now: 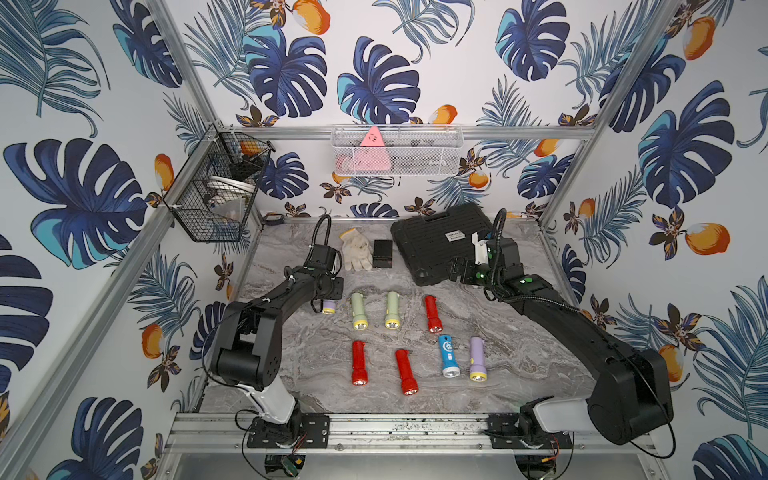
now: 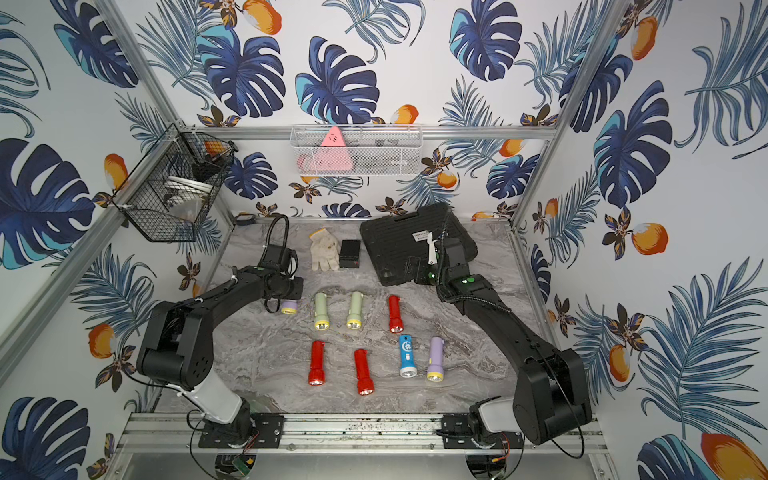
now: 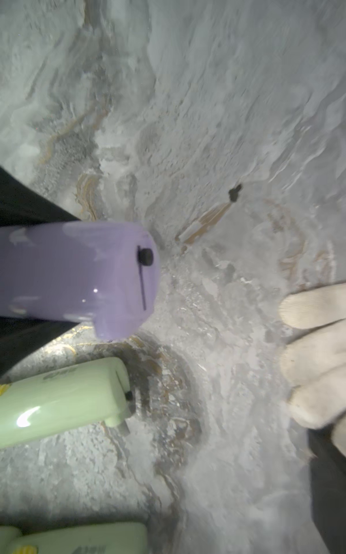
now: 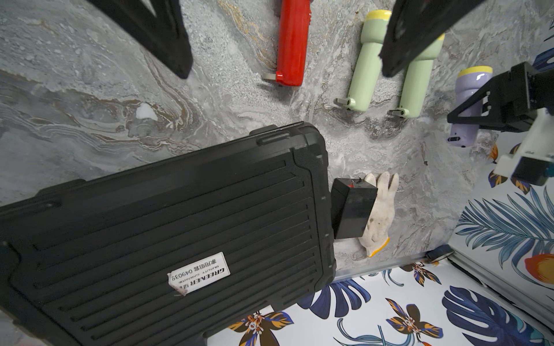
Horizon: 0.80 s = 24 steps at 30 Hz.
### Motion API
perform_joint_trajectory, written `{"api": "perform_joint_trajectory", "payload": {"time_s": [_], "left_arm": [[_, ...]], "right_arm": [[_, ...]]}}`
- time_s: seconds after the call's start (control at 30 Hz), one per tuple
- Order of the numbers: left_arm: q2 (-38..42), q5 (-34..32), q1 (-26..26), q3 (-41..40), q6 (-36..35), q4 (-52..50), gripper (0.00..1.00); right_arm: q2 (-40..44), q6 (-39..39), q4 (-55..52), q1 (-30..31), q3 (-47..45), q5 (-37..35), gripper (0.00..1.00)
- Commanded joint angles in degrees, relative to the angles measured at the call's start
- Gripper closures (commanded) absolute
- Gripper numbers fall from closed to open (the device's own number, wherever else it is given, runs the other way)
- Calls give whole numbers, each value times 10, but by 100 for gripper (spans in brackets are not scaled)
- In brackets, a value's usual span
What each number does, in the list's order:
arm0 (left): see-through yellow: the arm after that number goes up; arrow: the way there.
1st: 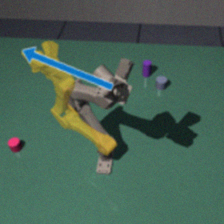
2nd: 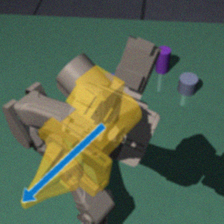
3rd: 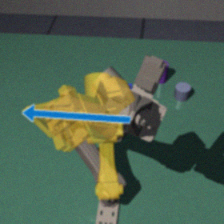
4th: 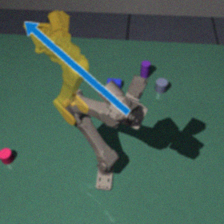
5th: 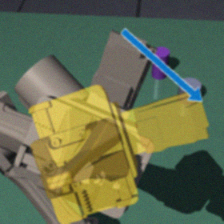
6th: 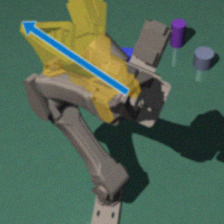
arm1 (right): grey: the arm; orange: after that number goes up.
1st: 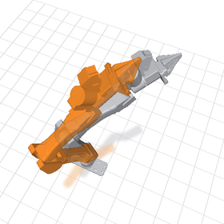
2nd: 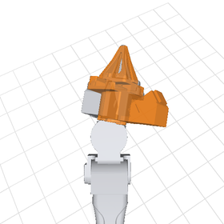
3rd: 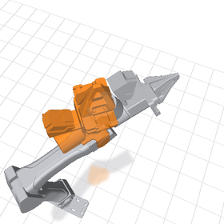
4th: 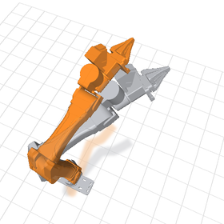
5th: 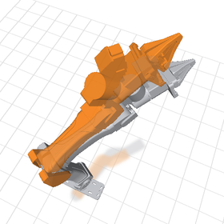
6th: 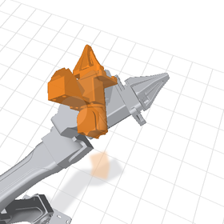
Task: Close the plug at the bottom of the flashlight
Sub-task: Place the flashlight at the center of the board.
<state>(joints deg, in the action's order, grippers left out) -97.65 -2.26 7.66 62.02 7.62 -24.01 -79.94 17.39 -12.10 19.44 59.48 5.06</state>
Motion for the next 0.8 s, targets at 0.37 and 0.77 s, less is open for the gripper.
{"api": "perform_joint_trajectory", "payload": {"time_s": [0.37,0.77], "left_arm": [[-53,47,-13,7,5,-14,100],[-69,49,-20,21,13,-35,70]], "right_arm": [[-14,-10,-7,-1,8,-21,0],[-2,-16,-6,-1,4,-23,0]]}}
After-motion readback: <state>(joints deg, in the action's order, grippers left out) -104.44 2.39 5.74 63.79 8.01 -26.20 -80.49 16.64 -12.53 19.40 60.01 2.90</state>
